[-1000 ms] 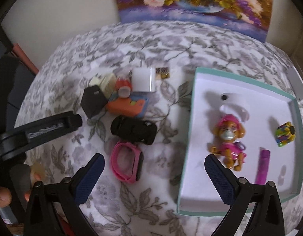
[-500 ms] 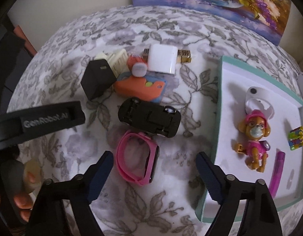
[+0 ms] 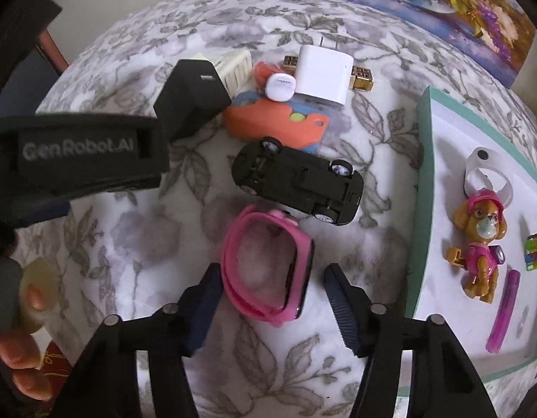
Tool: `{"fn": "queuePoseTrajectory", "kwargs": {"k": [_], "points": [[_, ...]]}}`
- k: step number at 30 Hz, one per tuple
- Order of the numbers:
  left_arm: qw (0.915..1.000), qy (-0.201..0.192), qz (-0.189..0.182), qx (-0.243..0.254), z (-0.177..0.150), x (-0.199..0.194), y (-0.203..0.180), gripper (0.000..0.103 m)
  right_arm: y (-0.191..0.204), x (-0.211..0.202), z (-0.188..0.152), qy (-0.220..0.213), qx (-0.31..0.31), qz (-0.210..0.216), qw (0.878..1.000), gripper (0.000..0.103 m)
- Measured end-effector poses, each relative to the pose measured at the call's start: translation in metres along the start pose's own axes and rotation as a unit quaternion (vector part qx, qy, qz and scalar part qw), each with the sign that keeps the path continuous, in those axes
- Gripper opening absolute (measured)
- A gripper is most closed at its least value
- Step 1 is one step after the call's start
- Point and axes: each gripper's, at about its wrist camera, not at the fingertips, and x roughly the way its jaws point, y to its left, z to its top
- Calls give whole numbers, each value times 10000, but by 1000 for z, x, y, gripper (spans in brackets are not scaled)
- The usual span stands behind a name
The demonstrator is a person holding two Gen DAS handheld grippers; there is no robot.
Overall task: Organize rigid objects
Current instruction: 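Move both tools back to the pile and lower the right tool onto the pink watch band, then grasp the pink watch band with the right tool while the left tool grasps the black toy car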
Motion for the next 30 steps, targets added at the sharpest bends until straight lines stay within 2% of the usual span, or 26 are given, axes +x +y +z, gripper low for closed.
{"fn": "queuePoseTrajectory", "kwargs": {"k": [3, 8, 12, 19, 24, 30], "points": [[10000, 1, -16, 0, 0, 0, 0, 98, 4, 1, -1, -22, 21, 58, 10000, 53], [10000, -10, -69, 13, 2, -4, -2, 98, 0, 2, -2, 27, 115, 172, 9998, 52], [9999, -36, -163, 2, 3, -7, -5, 98, -21, -13, 3, 29, 370, 404, 9985, 52], [9993, -128, -334, 69, 6, -19, -15, 98, -52, -41, 8, -224, 780, 611, 9948, 52], [9988, -166, -424, 199, 3, -27, -29, 98, -73, -57, 9, -417, 1019, 624, 9920, 52], [9974, -256, -425, 527, -2, -35, -52, 98, -107, -71, 6, -606, 1512, 318, 9861, 52]]}}
